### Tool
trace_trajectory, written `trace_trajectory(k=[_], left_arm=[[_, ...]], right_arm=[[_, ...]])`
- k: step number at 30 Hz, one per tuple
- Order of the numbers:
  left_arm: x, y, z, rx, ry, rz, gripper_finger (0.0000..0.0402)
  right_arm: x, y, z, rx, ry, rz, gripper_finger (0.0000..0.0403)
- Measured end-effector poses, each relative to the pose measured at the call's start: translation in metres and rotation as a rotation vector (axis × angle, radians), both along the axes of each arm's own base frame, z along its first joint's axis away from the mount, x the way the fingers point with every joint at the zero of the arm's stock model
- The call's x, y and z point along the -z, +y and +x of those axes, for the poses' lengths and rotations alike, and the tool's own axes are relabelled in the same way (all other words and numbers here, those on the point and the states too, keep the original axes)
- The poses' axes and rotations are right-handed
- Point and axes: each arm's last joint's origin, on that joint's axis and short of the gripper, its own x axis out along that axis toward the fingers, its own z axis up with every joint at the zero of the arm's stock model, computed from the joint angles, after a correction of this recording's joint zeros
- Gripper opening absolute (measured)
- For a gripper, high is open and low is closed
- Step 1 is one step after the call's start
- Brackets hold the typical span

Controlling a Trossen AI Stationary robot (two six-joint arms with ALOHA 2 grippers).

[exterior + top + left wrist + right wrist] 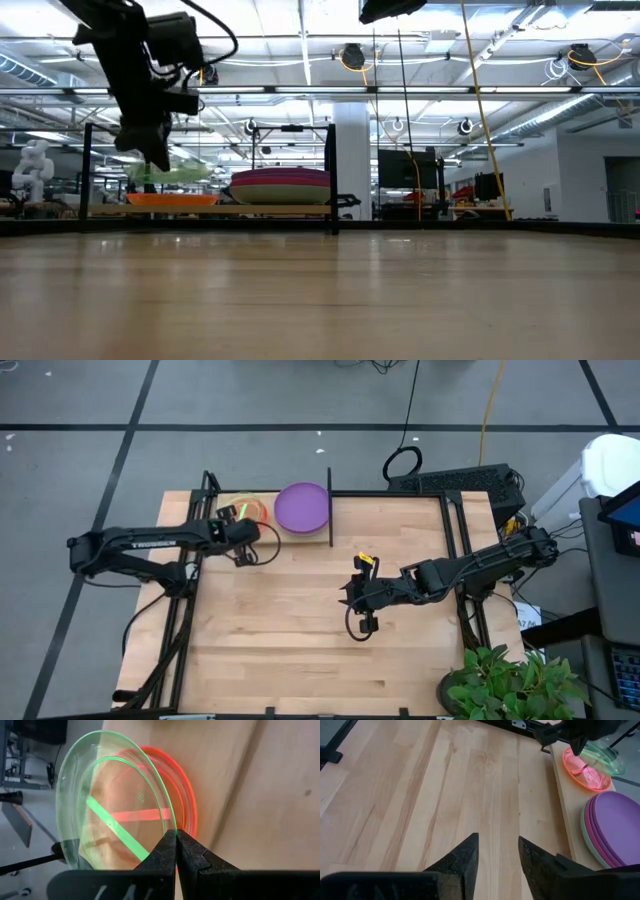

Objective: Place and stack plates onto a shelf
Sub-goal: Stack the transparent green plate on the transparent red plate on the shelf

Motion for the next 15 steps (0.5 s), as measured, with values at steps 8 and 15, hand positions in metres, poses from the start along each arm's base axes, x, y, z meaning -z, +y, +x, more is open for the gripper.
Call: trace_trajectory(k=[8, 15], left_arm=[[0.008, 0.01, 0.002, -0.025, 0.047, -0.009, 0.001], [0.008, 0.011, 0.006, -0.016, 0.002, -0.021, 0.0024]], right_arm=[[0.0, 0.0, 0.0, -0.003, 0.001, -0.001, 0.0121], [0.011, 0.0, -0.001, -0.01, 0.013, -0.012, 0.0121]])
